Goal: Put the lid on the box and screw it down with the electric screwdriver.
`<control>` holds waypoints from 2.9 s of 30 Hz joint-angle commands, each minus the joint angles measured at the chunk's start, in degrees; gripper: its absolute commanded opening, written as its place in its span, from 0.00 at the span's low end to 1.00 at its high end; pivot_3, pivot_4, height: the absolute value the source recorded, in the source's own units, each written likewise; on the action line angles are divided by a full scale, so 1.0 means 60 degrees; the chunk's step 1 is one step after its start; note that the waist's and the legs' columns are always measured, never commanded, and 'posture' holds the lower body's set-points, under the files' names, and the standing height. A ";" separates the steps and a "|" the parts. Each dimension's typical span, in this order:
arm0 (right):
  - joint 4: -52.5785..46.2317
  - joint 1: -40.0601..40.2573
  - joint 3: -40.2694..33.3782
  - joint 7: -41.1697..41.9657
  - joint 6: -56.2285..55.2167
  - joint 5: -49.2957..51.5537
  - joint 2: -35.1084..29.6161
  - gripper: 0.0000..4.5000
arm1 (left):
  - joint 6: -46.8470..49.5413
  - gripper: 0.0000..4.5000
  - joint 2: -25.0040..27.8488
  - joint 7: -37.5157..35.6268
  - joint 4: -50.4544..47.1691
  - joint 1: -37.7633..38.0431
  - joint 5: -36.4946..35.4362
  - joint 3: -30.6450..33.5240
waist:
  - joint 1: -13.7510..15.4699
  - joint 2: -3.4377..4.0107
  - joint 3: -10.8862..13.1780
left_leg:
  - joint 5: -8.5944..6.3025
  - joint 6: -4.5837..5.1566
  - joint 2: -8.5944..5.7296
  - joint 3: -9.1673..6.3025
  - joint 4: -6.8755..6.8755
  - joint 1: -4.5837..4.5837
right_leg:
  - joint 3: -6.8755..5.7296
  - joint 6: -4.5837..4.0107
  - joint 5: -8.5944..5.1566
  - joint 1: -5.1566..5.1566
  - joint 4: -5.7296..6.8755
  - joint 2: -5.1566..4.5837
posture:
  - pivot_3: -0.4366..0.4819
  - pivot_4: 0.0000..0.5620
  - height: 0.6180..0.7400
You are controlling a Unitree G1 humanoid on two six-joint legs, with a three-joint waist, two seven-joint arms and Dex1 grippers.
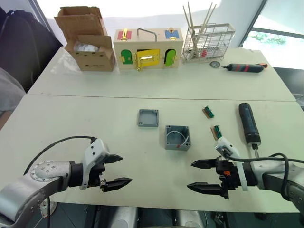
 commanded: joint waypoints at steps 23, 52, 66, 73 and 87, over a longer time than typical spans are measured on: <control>-0.0249 0.0031 -0.0850 -0.0065 0.0277 0.0389 -0.0108 0.99 | -0.0515 1.00 0.0585 -0.0235 0.0528 -0.0989 0.0912 -0.0212 | 0.0010 0.0000 0.0000 | 0.0000 0.0000 0.0000 -0.0001 0.0000 0.0000 | -0.0003 0.0000 0.0000 0.0000 0.0002 0.0001 | 0.48 0.27 0.93; -0.1289 0.1453 -0.3253 -0.2942 0.0299 0.0918 0.1281 0.99 | -0.3509 1.00 -0.4444 -0.5645 0.7854 -1.1298 0.5820 -0.7360 | -0.0020 -0.0027 0.0006 | 0.0007 0.0000 -0.0014 -0.0009 0.0039 -0.0025 | -0.0024 0.0012 -0.0001 -0.0022 0.0064 0.0020 | 0.48 0.27 0.93; -0.1535 0.1691 -0.3030 -0.3921 -0.0148 0.0726 0.2002 1.00 | -0.4537 0.33 -0.5757 -0.5782 0.9631 -1.1251 0.7017 -0.7851 | -0.0014 -0.0028 0.0006 | 0.0006 0.0002 -0.0015 -0.0012 0.0060 -0.0028 | -0.0025 0.0013 -0.0002 -0.0020 0.0071 0.0020 | 0.48 0.27 0.93; -0.1752 0.1989 -0.2962 -0.4282 -0.0318 0.0678 0.2259 1.00 | -0.5130 0.01 -0.5856 -0.6152 1.0290 -1.1645 0.7203 -0.7586 | 0.0023 -0.0021 -0.0003 | -0.0017 0.0040 -0.0014 -0.0023 0.0119 -0.0036 | -0.0028 0.0018 -0.0005 0.0006 0.0073 0.0021 | 0.48 0.27 0.93; -0.2443 0.2910 -0.2754 -0.4826 -0.0768 0.0368 0.2745 1.00 | -1.0545 0.01 -0.6030 -0.7574 1.3531 -1.2742 0.6276 -0.7848 | -0.0002 -0.0021 -0.0001 | -0.0033 0.0066 -0.0018 -0.0019 0.0148 -0.0045 | -0.0026 0.0025 -0.0008 0.0008 0.0073 0.0017 | 0.48 0.27 0.93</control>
